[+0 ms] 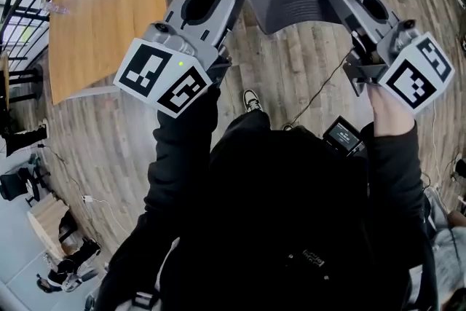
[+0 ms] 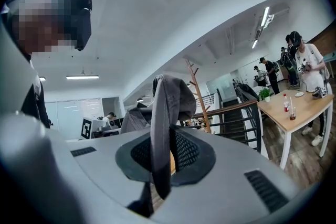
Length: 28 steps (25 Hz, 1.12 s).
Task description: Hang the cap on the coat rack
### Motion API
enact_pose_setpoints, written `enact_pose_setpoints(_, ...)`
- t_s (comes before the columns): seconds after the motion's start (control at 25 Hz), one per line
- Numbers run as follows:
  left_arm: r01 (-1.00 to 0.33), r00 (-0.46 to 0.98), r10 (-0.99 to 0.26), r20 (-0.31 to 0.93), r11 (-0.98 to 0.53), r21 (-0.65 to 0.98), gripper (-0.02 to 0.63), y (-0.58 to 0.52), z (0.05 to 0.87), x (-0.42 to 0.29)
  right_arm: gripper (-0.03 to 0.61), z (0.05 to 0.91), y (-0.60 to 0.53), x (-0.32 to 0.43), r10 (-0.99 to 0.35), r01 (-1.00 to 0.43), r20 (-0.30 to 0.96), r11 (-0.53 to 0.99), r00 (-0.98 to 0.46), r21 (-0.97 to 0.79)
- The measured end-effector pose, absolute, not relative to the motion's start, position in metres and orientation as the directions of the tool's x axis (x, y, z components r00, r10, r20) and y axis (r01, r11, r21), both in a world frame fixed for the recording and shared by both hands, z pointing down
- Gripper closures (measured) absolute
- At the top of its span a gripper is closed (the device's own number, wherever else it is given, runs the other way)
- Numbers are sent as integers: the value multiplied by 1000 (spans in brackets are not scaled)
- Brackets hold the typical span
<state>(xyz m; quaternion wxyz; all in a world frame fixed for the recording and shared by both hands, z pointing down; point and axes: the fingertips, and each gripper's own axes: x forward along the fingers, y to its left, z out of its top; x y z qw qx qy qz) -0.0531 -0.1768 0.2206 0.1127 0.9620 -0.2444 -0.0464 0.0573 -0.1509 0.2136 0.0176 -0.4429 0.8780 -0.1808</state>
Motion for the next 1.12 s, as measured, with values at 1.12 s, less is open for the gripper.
enact_pose_setpoints(1.12, -428, 897, -439, -44, -890, 158, 609, -145, 219, -62, 540, 210, -126, 37, -772, -742, 62, 581, -632, -335)
